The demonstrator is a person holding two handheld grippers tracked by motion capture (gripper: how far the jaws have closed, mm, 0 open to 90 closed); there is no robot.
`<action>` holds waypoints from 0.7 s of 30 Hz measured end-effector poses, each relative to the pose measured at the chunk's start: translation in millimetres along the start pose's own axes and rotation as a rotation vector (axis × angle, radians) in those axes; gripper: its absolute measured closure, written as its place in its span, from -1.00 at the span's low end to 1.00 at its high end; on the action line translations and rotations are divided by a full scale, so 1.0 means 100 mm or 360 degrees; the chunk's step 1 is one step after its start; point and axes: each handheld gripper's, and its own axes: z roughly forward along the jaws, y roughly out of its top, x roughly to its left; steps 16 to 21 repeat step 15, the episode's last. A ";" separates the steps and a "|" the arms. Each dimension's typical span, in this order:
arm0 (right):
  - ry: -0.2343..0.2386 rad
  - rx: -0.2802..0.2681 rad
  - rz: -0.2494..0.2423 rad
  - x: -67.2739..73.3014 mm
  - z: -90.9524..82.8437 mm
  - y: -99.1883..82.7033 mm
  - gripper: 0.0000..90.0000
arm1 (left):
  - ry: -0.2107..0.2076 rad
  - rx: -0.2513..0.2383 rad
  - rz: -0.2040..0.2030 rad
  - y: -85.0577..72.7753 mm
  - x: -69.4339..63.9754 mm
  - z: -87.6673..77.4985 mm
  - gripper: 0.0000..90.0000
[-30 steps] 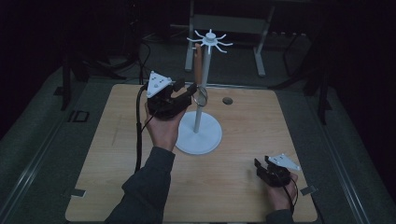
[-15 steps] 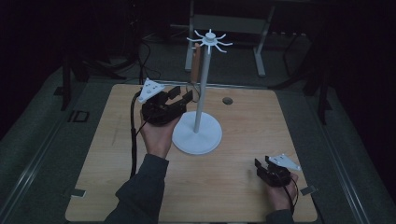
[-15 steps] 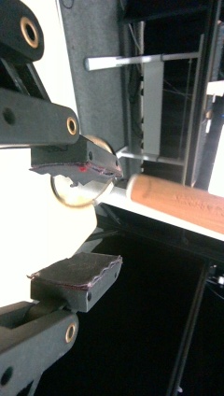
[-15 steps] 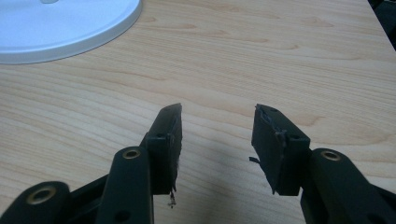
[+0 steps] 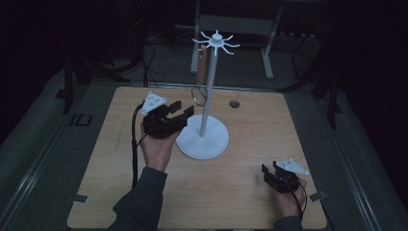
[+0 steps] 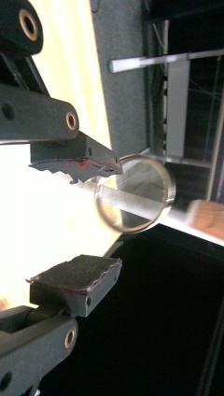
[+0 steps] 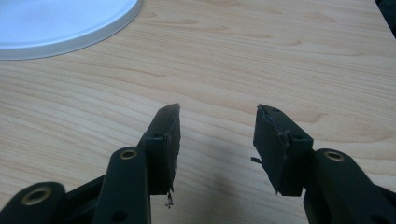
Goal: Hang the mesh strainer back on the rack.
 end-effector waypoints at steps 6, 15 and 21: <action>0.0001 0.0023 0.0011 -0.02 0.02 -0.01 0.09 | 0.0018 0.0121 -0.0021 -0.24 0.14 0.04 0.05; 0.0017 0.0059 0.0011 -0.02 0.05 -0.01 0.03 | 0.0065 0.0239 -0.0058 -0.55 0.32 0.03 0.02; 0.0017 0.0059 0.0011 -0.02 0.05 -0.01 0.03 | 0.0065 0.0239 -0.0058 -0.55 0.32 0.03 0.02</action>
